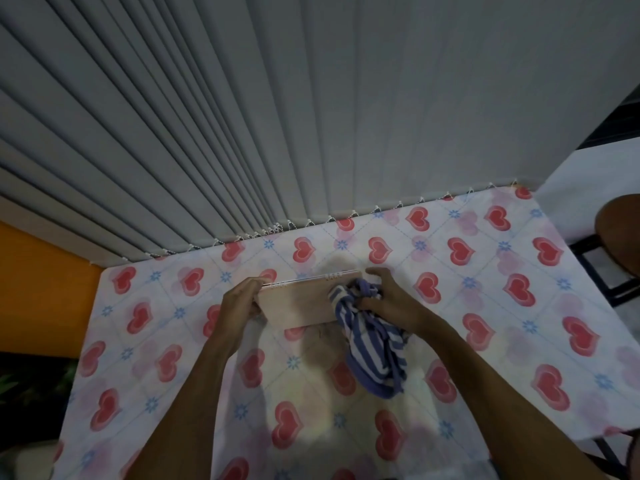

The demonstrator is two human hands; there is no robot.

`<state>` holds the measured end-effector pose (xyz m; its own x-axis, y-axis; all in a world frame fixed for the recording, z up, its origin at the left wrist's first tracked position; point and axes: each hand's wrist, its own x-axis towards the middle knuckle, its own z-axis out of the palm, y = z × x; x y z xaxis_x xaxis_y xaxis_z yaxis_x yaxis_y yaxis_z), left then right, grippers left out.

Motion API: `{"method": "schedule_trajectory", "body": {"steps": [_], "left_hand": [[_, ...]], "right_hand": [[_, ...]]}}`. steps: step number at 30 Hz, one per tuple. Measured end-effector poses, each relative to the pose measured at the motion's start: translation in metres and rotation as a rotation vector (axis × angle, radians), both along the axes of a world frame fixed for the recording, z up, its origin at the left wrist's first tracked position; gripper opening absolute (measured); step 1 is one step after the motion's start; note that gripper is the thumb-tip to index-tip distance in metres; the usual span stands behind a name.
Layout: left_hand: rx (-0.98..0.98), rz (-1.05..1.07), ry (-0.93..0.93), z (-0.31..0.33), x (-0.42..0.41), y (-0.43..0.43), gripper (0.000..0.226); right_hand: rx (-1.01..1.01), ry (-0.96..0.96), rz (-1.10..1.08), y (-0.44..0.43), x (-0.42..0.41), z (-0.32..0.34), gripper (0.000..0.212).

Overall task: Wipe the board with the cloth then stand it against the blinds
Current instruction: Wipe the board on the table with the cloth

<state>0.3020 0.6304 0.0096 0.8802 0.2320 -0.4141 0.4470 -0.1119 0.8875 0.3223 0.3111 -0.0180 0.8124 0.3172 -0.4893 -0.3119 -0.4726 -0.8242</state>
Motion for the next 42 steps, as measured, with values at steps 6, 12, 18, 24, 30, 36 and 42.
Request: {"method": "schedule_trajectory", "body": {"steps": [6,12,18,24,30,36,42], "left_hand": [[0.02,-0.025,-0.012,0.0,0.003,-0.004,0.033],[-0.006,-0.054,0.01,0.002,0.0,-0.012,0.036],[-0.01,-0.05,0.051,0.003,-0.006,-0.018,0.037],[0.055,-0.093,0.056,0.012,-0.005,-0.02,0.041],[0.337,-0.162,-0.032,0.016,-0.011,-0.013,0.036],[0.741,-0.222,-0.206,0.035,-0.033,-0.021,0.052],[1.023,-0.652,-0.703,0.038,-0.071,-0.09,0.043]], "right_hand": [[-0.025,-0.084,0.094,0.002,0.006,0.008,0.052],[-0.03,-0.054,0.139,-0.003,0.007,0.006,0.069],[-0.009,-0.04,0.166,-0.004,0.003,0.003,0.078],[-0.057,-0.062,0.071,0.004,-0.005,0.0,0.073],[-0.049,-0.103,-0.071,0.007,-0.029,0.022,0.089],[-0.129,-0.265,-0.301,0.006,-0.071,0.052,0.049],[-0.225,-0.394,-0.473,-0.015,-0.117,0.074,0.024]]}}
